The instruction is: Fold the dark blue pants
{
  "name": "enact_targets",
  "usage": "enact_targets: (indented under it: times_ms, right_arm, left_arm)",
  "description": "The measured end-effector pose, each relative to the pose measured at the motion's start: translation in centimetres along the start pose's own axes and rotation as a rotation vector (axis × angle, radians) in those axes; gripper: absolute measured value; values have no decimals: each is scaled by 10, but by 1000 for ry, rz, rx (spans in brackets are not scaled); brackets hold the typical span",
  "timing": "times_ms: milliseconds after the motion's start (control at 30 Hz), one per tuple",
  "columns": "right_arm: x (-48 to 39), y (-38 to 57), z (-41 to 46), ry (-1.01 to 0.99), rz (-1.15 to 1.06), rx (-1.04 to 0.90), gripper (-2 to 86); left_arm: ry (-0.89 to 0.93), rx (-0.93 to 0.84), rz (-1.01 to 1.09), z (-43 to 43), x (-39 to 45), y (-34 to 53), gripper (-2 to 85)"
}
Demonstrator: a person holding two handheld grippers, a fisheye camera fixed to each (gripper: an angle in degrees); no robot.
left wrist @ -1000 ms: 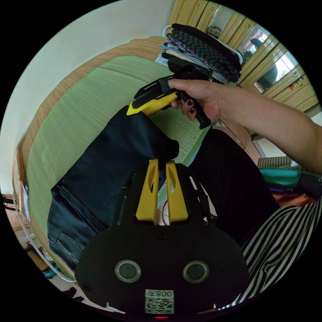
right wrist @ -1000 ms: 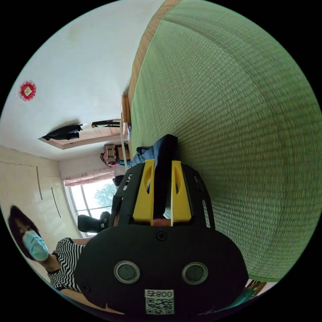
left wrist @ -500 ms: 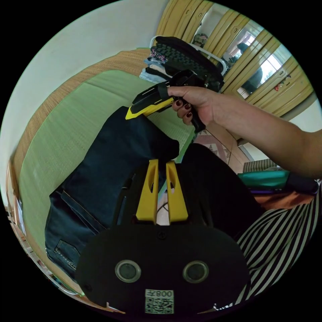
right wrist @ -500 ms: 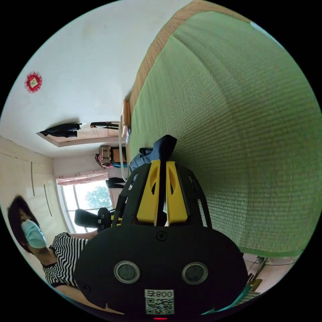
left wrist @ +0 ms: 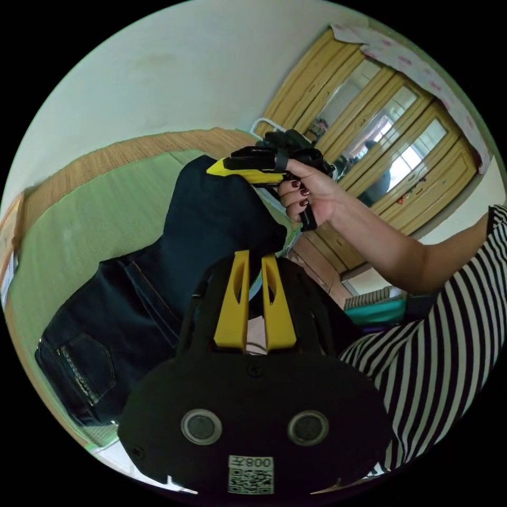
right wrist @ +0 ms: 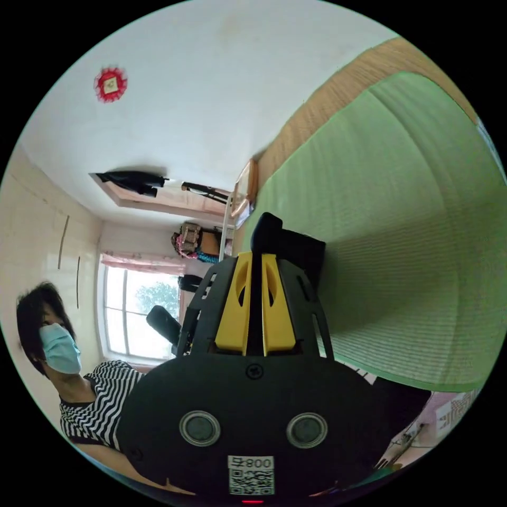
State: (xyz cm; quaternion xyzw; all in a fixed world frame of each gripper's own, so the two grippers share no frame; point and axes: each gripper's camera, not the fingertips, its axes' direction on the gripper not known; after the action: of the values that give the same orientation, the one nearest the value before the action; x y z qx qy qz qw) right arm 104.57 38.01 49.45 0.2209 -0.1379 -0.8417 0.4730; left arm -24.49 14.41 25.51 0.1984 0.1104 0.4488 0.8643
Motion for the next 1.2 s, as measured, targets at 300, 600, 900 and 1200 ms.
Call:
enact_targets:
  times_ms: [300, 600, 900, 1200]
  right_arm:
    - [-42, 10, 187, 6, -142, -135, 24]
    - [0, 27, 412, 95, -125, -281, 24]
    - [65, 54, 596, 267, -146, -412, 27]
    - [154, 81, 698, 359, -127, -472, 42]
  left_arm:
    - [47, 259, -216, -180, -103, 131, 27]
    - [51, 377, -433, -306, -221, 269, 25]
    - [116, 446, -640, -385, -324, 387, 31]
    - [184, 456, -771, -427, -388, 457, 32]
